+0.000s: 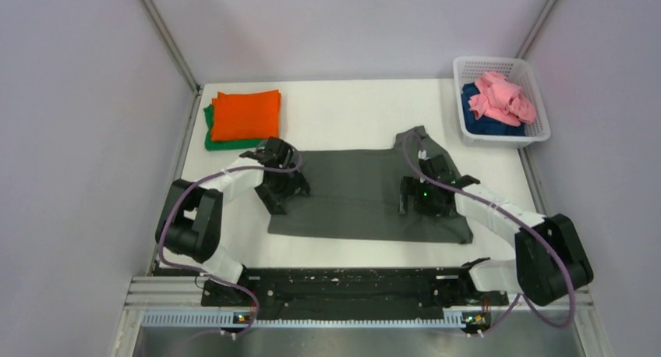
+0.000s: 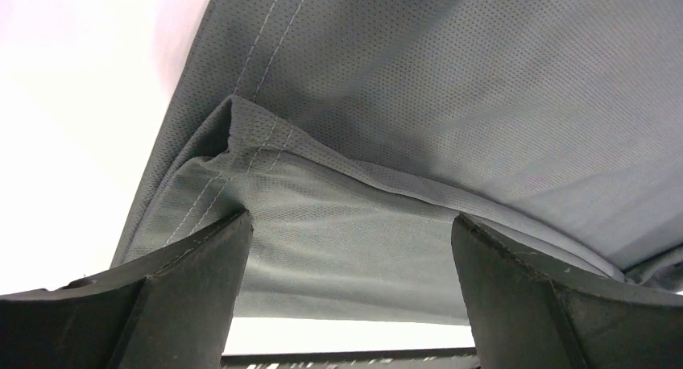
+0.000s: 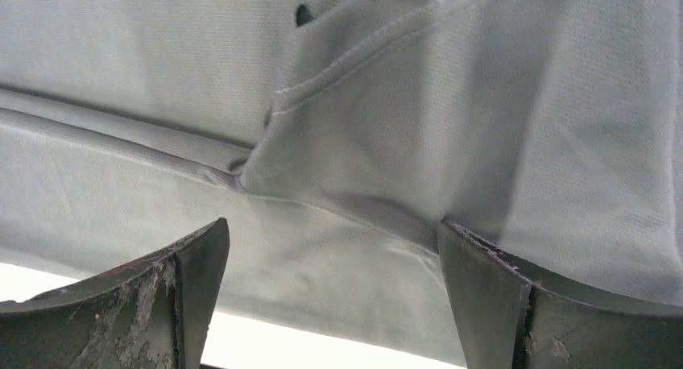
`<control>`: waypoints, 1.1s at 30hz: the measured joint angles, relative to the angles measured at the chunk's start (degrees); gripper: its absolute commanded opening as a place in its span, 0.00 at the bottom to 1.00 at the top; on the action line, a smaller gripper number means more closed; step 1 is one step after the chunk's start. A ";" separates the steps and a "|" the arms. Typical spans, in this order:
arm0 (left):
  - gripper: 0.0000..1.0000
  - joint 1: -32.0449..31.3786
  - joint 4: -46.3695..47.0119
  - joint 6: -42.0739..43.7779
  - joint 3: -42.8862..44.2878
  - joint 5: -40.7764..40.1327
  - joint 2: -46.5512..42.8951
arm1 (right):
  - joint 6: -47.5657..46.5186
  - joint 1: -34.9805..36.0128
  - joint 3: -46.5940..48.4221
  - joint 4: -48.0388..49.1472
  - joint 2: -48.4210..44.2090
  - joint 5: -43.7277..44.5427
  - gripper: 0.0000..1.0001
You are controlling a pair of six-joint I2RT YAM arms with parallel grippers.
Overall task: Fold and stack the t-shirts
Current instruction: Fold the flattened tshirt in 1/3 of the way, then grab the side of the flattened tshirt furthest away from the robot with both arms
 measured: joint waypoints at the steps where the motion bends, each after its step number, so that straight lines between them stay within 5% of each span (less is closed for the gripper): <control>1: 0.99 -0.31 -1.09 -0.35 -1.64 -0.20 -1.53 | 1.20 1.16 -0.79 -2.29 -1.81 -0.02 0.99; 7: 0.95 -1.14 -10.54 -1.38 -5.18 -2.47 -8.33 | 4.02 3.52 -0.61 -12.00 -10.40 0.74 0.99; 13: 0.92 -0.74 -14.05 -0.61 5.38 -11.02 -11.41 | 1.20 3.13 8.50 -7.82 -9.60 10.21 0.99; 17: 0.81 2.29 -12.81 0.42 14.19 -15.69 -7.37 | -1.33 0.94 15.69 0.44 -1.38 11.32 0.99; 22: 0.53 4.94 -12.63 2.58 24.98 -21.18 6.32 | -3.74 -2.80 27.30 4.28 13.51 10.34 0.99; 27: 0.52 5.51 -15.08 4.07 36.13 -25.44 19.80 | -4.68 -3.98 34.42 4.63 23.80 10.40 0.99; 33: 0.52 5.51 -18.43 4.24 38.45 -27.78 23.34 | -5.22 -4.00 42.45 3.58 33.14 11.15 0.98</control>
